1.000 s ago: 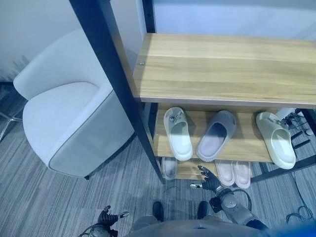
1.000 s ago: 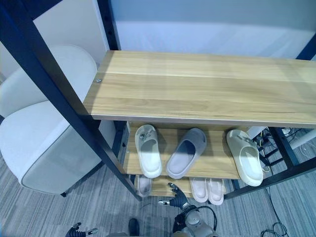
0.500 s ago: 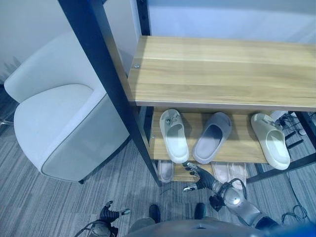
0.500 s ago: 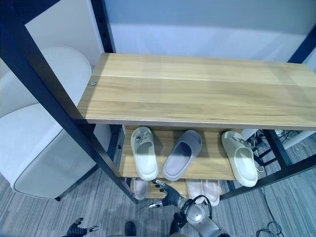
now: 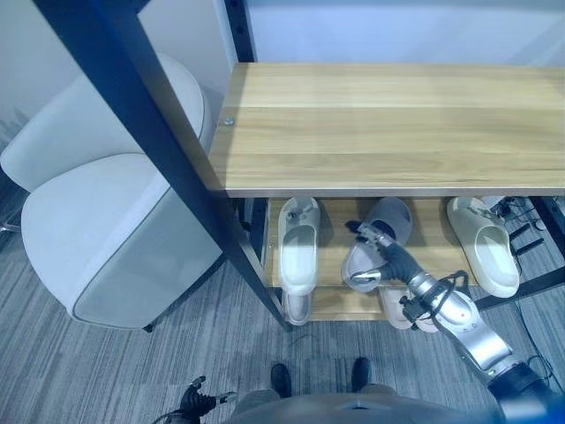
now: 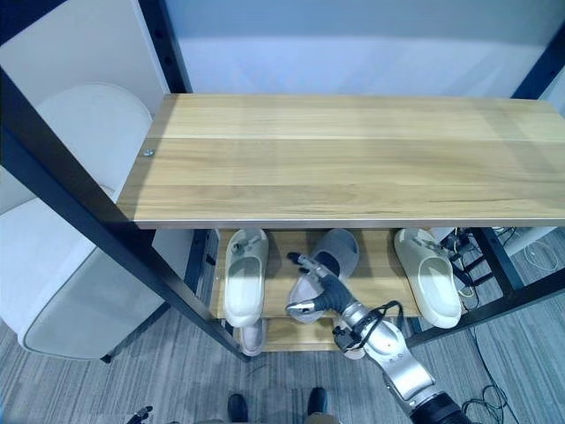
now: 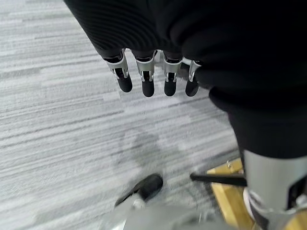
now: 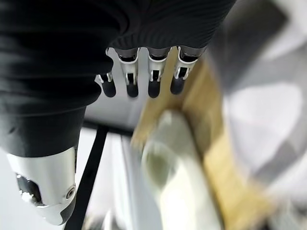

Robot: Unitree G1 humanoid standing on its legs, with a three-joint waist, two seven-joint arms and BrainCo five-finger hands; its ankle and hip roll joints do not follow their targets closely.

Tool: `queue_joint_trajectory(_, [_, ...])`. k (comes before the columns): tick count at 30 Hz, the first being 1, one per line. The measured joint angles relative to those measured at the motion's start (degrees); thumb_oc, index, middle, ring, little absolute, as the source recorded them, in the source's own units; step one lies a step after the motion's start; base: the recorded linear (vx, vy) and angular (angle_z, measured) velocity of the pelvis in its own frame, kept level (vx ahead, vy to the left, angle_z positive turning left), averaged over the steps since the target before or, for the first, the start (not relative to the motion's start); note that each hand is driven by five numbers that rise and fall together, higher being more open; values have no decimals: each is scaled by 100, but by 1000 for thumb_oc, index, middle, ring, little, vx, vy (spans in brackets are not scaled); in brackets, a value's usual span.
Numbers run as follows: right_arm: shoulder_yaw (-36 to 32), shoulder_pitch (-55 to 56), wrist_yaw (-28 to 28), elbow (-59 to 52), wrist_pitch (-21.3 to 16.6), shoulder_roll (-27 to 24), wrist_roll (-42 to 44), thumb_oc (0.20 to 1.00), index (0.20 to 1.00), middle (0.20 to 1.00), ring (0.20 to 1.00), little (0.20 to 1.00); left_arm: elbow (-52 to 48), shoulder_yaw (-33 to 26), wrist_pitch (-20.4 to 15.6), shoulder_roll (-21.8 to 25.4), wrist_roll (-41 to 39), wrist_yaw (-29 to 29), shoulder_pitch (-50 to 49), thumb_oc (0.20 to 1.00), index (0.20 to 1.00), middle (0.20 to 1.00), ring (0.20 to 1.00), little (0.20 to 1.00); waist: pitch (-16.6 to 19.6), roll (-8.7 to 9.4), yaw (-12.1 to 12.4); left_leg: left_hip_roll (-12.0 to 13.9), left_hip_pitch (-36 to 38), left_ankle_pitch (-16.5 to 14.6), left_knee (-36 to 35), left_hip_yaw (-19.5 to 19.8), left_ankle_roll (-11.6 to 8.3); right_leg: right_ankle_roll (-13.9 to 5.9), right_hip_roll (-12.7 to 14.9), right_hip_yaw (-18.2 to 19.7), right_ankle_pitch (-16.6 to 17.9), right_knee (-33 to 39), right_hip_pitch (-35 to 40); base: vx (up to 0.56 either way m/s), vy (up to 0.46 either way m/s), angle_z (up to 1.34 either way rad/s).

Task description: Arrange the slippers neatly on the shoe rack.

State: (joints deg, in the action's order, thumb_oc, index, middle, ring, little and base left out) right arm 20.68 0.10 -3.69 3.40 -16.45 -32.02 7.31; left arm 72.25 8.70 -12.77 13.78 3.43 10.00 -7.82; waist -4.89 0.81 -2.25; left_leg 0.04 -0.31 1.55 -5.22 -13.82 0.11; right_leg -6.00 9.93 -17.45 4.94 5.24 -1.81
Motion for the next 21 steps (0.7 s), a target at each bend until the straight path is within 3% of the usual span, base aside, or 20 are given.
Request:
queue_joint_trajectory(5, [-131,10,611,4,-4,8,-704,1000,1000,1000,1000,1000,-9,-10,-11,-23,-32,33,-2,1000,1000,1000,1000,1000,-19,-38,0,19,-3,-5,0,-3,-6,5,-20,2,-6,0,-1,30,-16,0])
queue_joint_trajectory(9, [-210,-288,1632,51,18,-248,-2717,1000,1000,1000,1000,1000,-127,25,-19,-28,-27,68,-11,1000,1000,1000,1000,1000,-16,-20,17,19,-12,-7,0,8,-4,6,-19,-14,-9,0,1,33,-13,2])
queue_joint_trajectory(14, [-183,-907,2320,586,328,-496,-4235,1000,1000,1000,1000,1000,-188,203,-151,-3,30,210,-22,1000,1000,1000,1000,1000,-12,47,90,19,-70,-7,0,26,-2,3,-21,-45,-16,0,-40,29,-2,3])
queue_joint_trajectory(21, [10,-1086,2447,1250,731,-283,-4469,1000,1000,1000,1000,1000,-242,208,-178,26,39,291,-21,1000,1000,1000,1000,1000,-53,127,187,9,-181,-11,1,49,4,2,-38,-69,-26,-1,-138,18,7,2])
